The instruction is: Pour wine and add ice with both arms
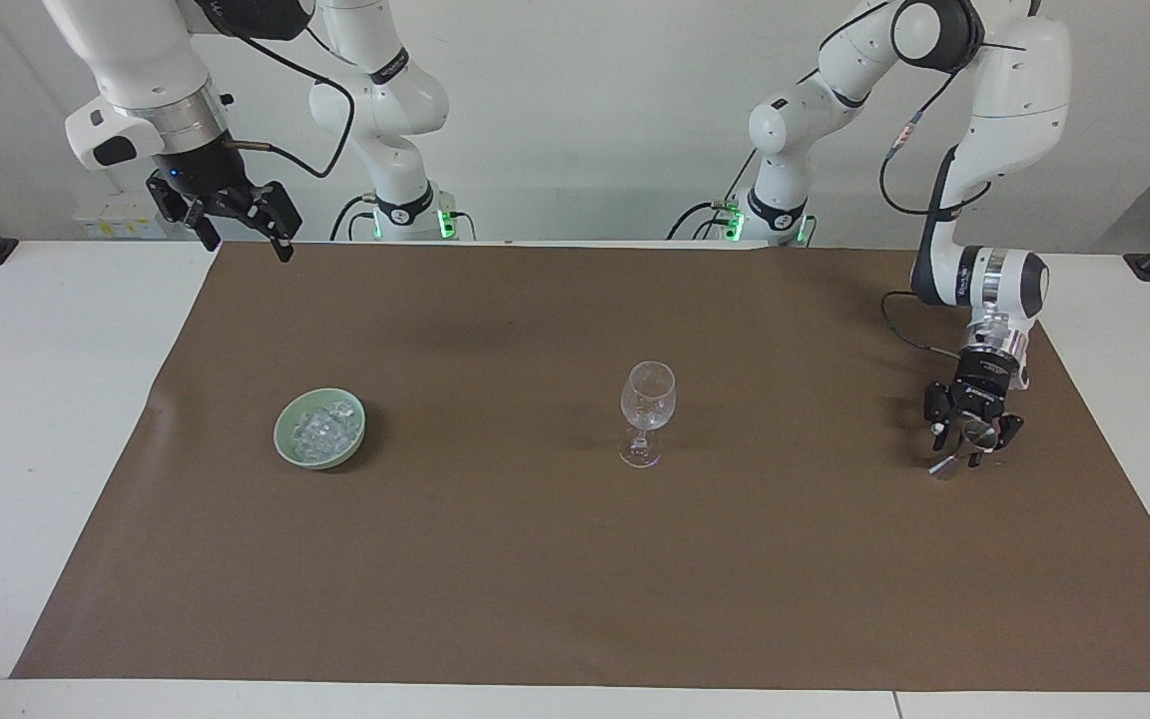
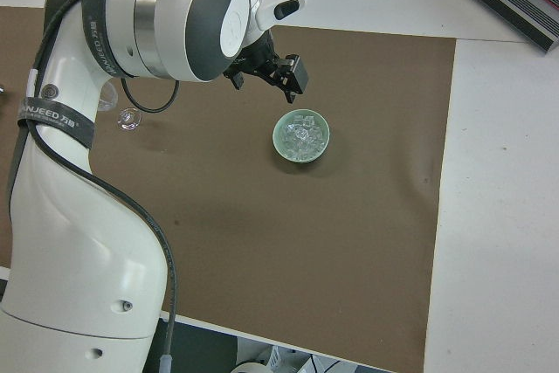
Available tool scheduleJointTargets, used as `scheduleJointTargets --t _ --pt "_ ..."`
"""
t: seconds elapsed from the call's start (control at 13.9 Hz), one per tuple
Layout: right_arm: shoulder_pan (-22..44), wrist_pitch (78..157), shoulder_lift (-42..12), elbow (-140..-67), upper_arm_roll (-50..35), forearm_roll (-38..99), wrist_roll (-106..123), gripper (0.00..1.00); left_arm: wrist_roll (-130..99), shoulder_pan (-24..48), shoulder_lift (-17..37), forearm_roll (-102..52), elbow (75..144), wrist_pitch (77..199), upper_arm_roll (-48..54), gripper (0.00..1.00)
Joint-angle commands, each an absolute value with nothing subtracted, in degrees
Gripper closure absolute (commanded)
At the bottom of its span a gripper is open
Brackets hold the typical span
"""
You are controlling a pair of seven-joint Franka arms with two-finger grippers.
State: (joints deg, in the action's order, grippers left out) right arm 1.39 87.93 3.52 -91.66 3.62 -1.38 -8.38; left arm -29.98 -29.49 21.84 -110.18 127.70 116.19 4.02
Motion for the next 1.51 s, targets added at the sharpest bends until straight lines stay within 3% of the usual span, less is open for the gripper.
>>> scheduleJointTargets --t 0.0,1.44 --pt "0.8 87.4 4.8 -92.9 3.3 -0.1 -7.5 0.0 -28.9 -28.8 21.3 -111.8 128.9 115.4 3.4 0.49" --pt "0.8 87.4 4.8 -92.9 3.3 -0.1 -7.5 0.0 -29.1 -28.7 21.3 -113.4 128.8 115.4 3.5 0.63"
